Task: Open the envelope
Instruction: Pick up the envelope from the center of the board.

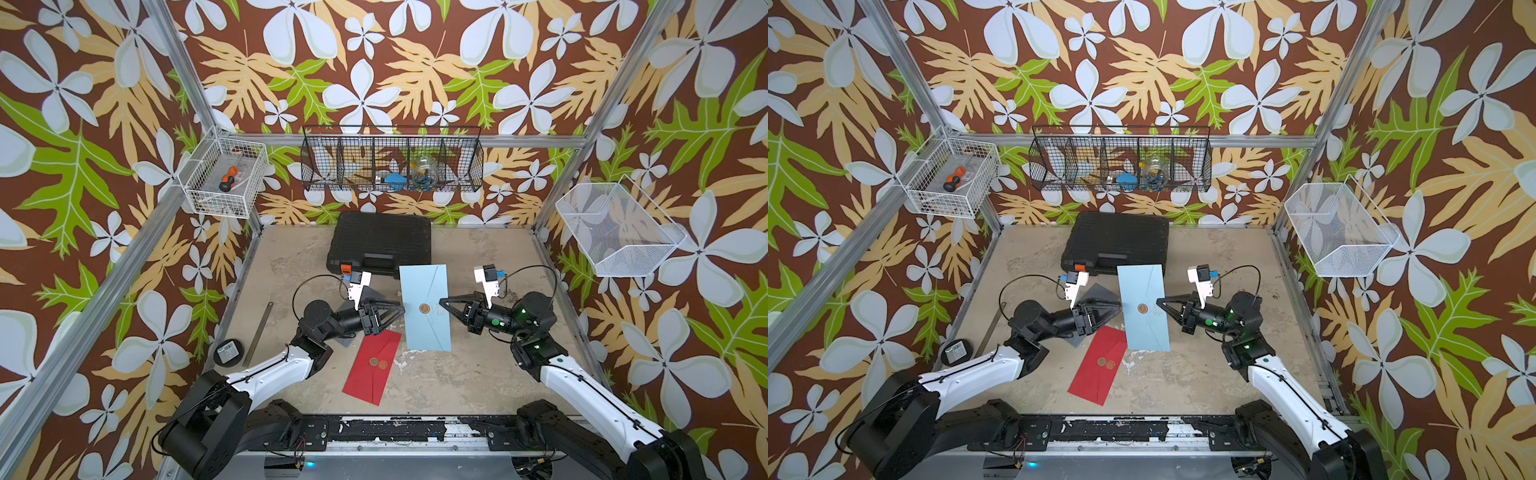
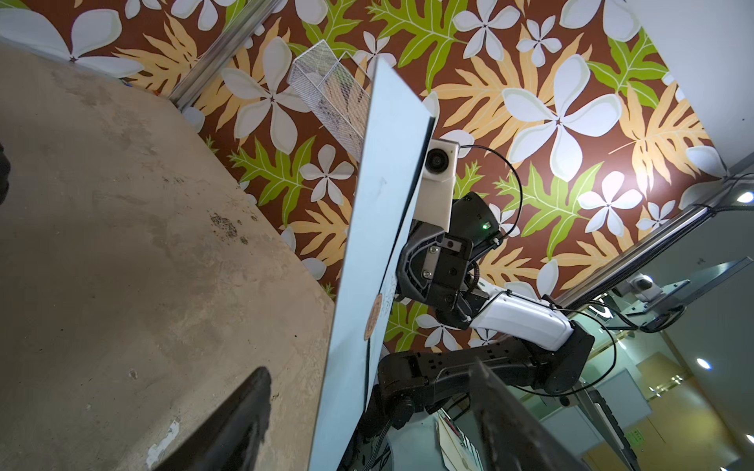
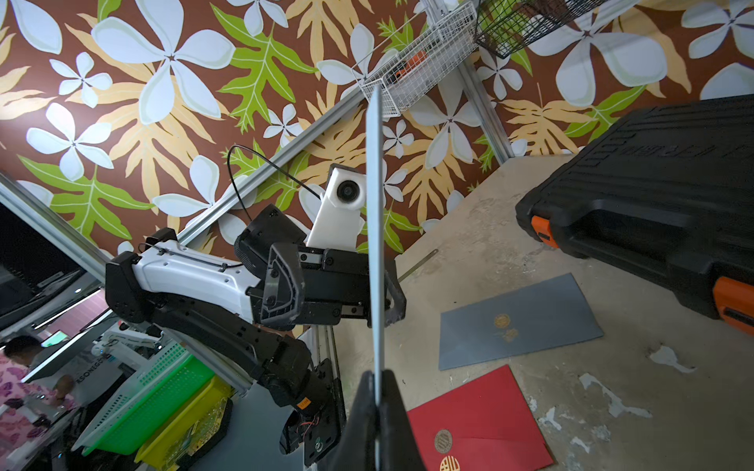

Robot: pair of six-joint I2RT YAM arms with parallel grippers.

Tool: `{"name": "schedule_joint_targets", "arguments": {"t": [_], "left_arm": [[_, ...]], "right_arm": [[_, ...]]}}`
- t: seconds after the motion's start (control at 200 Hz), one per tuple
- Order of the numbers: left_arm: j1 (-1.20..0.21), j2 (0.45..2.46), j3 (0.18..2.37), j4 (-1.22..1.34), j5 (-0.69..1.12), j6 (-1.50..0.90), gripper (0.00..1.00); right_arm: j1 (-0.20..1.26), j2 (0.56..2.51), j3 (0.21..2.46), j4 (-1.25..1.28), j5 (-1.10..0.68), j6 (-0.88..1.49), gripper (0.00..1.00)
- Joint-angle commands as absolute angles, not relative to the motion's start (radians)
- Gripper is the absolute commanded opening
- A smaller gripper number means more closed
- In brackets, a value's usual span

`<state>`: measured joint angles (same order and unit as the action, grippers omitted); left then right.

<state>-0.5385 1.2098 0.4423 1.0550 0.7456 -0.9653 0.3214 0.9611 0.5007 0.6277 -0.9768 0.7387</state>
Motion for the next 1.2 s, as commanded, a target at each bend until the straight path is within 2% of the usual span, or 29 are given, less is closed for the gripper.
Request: {"name": "schedule_joint_targets", "arguments": {"t": [0.0, 0.245, 0.661, 0.891, 1.192], "left_arm": [[-0.537, 1.213, 0.456, 1.105, 0.763, -0.967, 0.76], [-0.537, 1.235, 0.463, 1.121, 0.770, -0.988, 0.68], [-0.538, 1.233, 0.453, 1.191, 0.795, -1.025, 0.48], [-0.538, 1.235, 0.451, 1.201, 0.792, -1.032, 0.46], [-0.546, 1.256, 0.462, 1.210, 0.802, -1.039, 0.35]], "right_arm": [[0.334, 0.975, 0.515, 0.667, -1.022, 0.753, 0.00], [0.352, 0.983, 0.525, 0.664, -1.028, 0.753, 0.00], [0.359, 1.014, 0.539, 0.643, -1.045, 0.759, 0.00], [0.361, 1.022, 0.542, 0.634, -1.051, 0.758, 0.00], [0.361, 1.025, 0.544, 0.630, -1.048, 0.756, 0.00]]}}
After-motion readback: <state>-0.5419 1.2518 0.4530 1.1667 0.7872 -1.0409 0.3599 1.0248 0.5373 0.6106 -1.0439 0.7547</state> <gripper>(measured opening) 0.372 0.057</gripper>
